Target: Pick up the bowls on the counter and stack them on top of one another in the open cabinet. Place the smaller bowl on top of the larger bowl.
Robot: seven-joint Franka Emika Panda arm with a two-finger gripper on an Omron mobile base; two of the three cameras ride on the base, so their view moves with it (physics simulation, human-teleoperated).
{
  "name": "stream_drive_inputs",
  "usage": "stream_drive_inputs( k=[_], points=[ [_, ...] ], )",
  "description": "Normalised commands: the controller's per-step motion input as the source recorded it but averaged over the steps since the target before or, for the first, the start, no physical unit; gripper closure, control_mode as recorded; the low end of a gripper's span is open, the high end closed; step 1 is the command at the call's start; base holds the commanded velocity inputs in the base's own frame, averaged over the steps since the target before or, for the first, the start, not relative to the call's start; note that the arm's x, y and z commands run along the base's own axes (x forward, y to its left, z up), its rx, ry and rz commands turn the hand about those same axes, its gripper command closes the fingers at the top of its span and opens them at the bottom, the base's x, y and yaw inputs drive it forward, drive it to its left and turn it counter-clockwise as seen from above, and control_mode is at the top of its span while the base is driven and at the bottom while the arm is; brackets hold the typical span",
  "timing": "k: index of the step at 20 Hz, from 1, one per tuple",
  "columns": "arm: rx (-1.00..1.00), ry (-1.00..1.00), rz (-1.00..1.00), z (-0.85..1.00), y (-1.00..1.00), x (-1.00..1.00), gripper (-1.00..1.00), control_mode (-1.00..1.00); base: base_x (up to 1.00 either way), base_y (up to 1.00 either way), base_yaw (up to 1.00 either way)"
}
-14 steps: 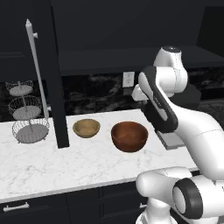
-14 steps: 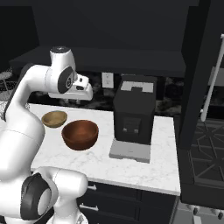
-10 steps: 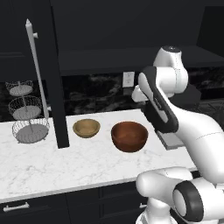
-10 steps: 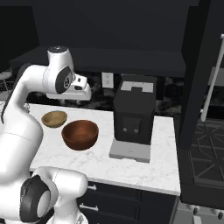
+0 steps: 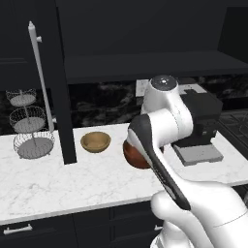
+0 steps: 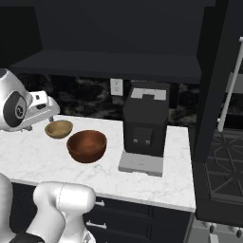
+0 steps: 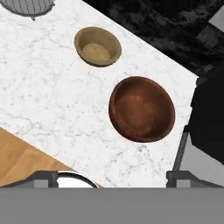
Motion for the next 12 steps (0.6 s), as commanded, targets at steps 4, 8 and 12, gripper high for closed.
stream_drive_inputs(
  k=[4,8,12],
  points=[
    [-0.21,-0.08,0.44,-0.49,0.93,-0.57,-1.0,-1.0,0.0,0.0,0.0],
    [-0.35,-0.02,0.26,-0.52,0.88,0.18,-1.0,-1.0,0.0,0.0,0.0],
    [-0.31,0.0,0.23,-0.36,0.66,0.41,-1.0,-1.0,0.0,0.0,0.0]
  ],
)
